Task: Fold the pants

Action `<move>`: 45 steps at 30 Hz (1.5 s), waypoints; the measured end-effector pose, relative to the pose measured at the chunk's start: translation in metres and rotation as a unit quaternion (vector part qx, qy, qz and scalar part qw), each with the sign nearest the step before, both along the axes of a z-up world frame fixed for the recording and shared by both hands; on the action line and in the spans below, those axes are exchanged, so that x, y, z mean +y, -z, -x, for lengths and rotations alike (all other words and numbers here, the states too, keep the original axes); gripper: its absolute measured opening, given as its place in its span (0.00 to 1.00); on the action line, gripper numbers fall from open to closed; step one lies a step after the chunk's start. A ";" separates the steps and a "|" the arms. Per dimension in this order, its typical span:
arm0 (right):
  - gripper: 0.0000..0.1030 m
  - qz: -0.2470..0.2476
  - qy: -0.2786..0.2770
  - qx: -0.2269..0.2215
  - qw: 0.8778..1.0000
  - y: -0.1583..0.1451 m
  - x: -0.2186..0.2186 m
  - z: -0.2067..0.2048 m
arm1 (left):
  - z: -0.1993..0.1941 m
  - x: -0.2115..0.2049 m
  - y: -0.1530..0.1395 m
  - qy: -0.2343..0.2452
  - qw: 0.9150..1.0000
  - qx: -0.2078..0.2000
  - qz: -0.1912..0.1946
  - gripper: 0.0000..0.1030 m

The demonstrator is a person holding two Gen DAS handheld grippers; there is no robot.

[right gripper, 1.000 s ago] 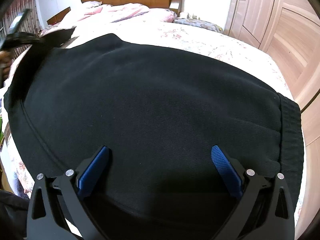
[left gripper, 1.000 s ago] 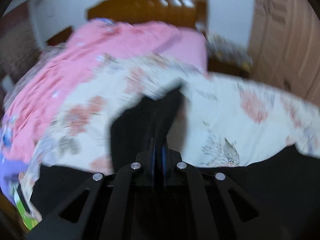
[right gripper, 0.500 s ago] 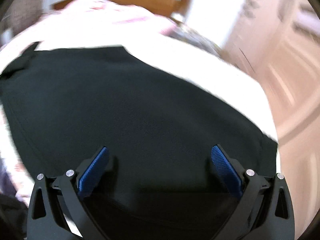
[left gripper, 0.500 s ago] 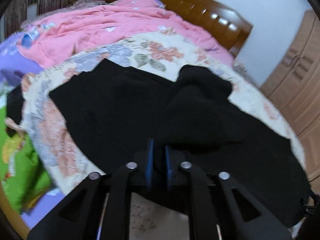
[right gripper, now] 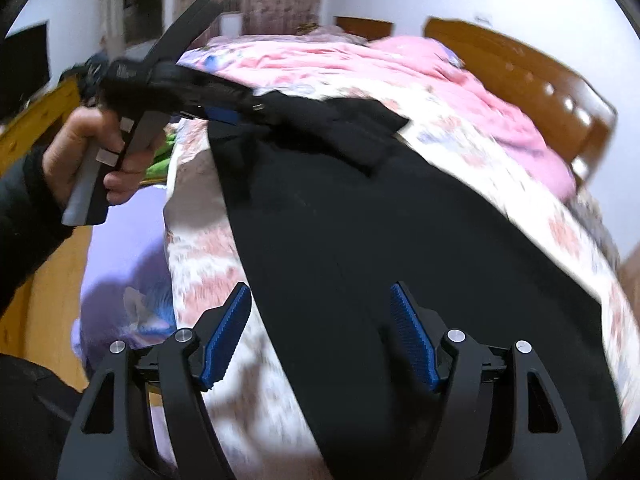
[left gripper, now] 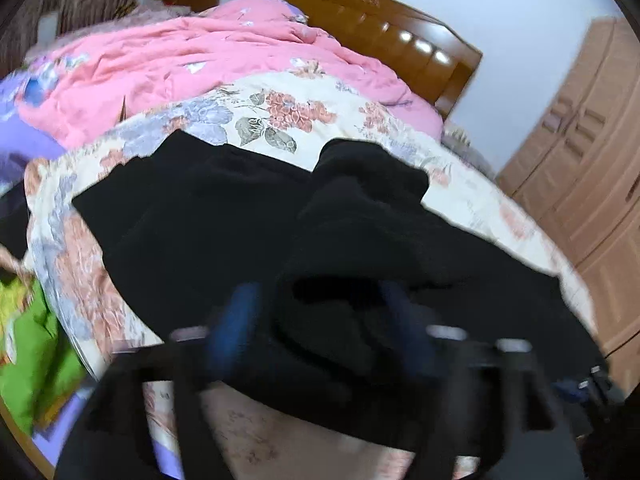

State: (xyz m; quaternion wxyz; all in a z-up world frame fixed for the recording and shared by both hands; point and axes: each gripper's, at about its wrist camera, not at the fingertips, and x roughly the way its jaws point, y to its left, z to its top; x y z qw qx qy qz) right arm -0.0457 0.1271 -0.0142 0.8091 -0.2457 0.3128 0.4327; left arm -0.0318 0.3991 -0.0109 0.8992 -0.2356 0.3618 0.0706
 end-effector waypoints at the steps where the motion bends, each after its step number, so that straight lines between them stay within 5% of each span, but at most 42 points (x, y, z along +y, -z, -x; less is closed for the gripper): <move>1: 0.67 0.003 -0.007 -0.008 1.000 -0.001 0.008 0.000 | 0.003 -0.001 -0.003 0.003 1.000 -0.011 0.014 0.85; 3: 0.67 0.005 -0.008 -0.012 1.000 -0.002 0.014 -0.003 | 0.003 -0.004 -0.008 0.008 1.000 -0.016 0.022 0.86; 7: 0.67 -0.005 0.005 -0.003 1.000 0.000 0.022 -0.007 | -0.017 -0.017 -0.002 0.009 0.998 0.035 -0.047 0.78; 9: 0.67 -0.007 0.006 -0.001 1.000 0.002 0.024 -0.007 | -0.025 -0.016 0.007 0.014 0.997 0.051 -0.048 0.29; 11: 0.67 -0.003 0.007 -0.001 1.000 0.005 0.025 -0.007 | -0.026 -0.013 0.009 -0.001 0.996 0.060 -0.065 0.13; 14: 0.67 -0.006 0.013 0.006 1.000 0.009 0.020 -0.009 | -0.014 -0.004 -0.007 0.000 1.000 0.016 -0.021 0.12; 18: 0.67 -0.022 0.021 0.026 0.999 0.012 0.020 -0.016 | -0.010 -0.008 -0.038 0.019 1.000 -0.021 -0.013 0.12; 24: 0.64 0.015 0.003 -0.029 0.999 0.018 0.032 0.000 | -0.014 -0.010 -0.050 0.019 0.999 -0.026 0.006 0.12; 27: 0.36 0.063 0.013 -0.095 0.993 0.028 0.038 0.011 | -0.011 -0.009 -0.052 0.018 0.999 -0.028 0.011 0.12; 30: 0.07 0.055 0.021 -0.118 0.991 0.022 0.031 0.015 | -0.005 -0.010 -0.056 0.015 0.999 -0.033 0.004 0.12; 34: 0.06 0.030 0.008 -0.120 0.992 0.008 0.019 0.023 | 0.004 -0.010 -0.038 0.000 1.000 0.003 -0.031 0.12; 38: 0.07 0.059 -0.020 -0.094 0.994 0.030 0.028 0.023 | 0.006 -0.001 0.010 -0.024 0.998 0.061 -0.018 0.12; 45: 0.06 0.057 -0.026 -0.122 0.991 0.012 0.024 0.036 | 0.019 -0.010 -0.003 -0.039 0.997 0.033 -0.049 0.12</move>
